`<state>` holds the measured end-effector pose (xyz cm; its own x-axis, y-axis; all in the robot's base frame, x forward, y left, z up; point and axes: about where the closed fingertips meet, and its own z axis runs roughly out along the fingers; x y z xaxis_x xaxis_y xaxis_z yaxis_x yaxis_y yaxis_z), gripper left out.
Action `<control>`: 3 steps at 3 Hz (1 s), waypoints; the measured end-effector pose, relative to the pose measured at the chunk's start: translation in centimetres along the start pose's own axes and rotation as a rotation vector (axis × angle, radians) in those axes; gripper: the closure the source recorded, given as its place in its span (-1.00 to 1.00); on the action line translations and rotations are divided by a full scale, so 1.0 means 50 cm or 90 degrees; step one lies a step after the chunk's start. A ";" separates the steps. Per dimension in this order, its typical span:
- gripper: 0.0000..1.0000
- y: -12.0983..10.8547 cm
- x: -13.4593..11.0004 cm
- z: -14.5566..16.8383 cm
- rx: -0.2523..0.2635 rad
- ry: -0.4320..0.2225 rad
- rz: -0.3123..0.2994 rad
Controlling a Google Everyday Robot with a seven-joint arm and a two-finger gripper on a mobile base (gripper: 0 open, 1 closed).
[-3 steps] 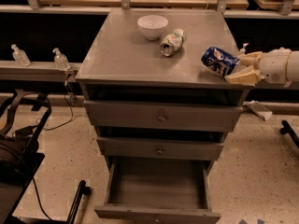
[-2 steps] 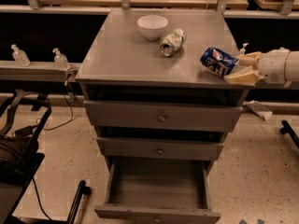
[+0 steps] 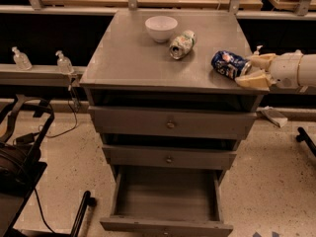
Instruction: Pick pepsi can from bottom drawer and place on counter
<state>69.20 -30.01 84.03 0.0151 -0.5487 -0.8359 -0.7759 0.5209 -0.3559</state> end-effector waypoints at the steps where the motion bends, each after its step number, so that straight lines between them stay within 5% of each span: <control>1: -1.00 -0.002 -0.008 0.000 -0.008 -0.026 0.017; 3: -1.00 -0.025 -0.034 -0.049 -0.012 -0.107 0.079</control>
Offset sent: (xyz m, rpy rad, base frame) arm -0.0031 -0.0163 0.0277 0.2484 0.0149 0.0286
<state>68.60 -31.29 86.92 0.0225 -0.3628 -0.9316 -0.7897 0.5650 -0.2391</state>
